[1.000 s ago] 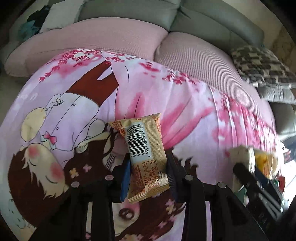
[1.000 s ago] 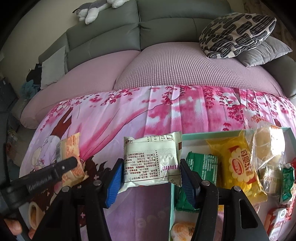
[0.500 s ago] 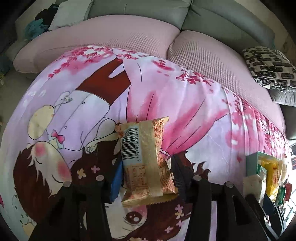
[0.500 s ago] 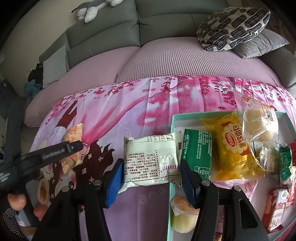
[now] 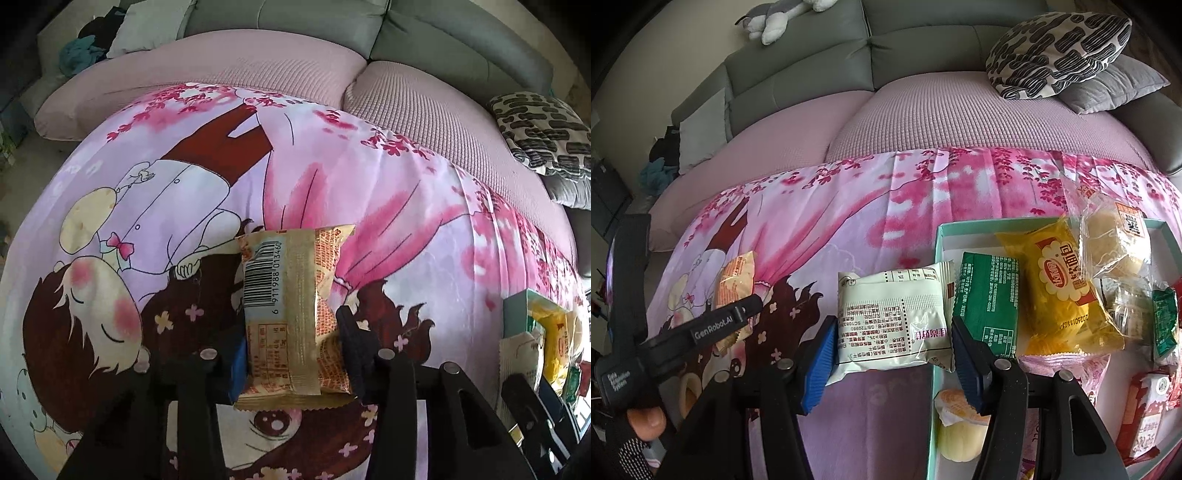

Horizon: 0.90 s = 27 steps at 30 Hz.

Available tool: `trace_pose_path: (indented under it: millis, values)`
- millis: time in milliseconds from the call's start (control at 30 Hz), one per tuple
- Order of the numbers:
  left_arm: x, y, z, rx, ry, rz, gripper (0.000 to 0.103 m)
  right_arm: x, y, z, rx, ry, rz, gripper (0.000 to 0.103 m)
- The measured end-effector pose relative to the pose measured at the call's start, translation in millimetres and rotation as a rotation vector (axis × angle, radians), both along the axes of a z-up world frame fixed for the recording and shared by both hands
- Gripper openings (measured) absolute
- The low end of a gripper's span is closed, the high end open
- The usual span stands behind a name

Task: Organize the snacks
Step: 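Lift both held snacks and carry them over the teal-rimmed tray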

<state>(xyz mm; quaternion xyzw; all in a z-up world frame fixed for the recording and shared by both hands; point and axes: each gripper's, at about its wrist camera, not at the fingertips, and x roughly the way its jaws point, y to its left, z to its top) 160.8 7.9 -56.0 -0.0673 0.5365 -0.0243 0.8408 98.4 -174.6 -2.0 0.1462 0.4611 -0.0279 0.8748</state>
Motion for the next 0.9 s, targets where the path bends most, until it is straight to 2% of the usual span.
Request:
trace_pose_path:
  millis: [33,433,900]
  values:
    - [-1,0,1,-0.003,0.0,0.002,0.04,0,0,0,0.003,0.0,0.0,0.062]
    - [-19,-8,27,-0.019,-0.06,-0.006,0.039,-9,-10,11,0.04,-0.025,-0.022,0.062]
    - [-54,-40,75,-0.071,-0.164,-0.1,0.039,-33,-16,36,0.032,-0.082,-0.037,0.062]
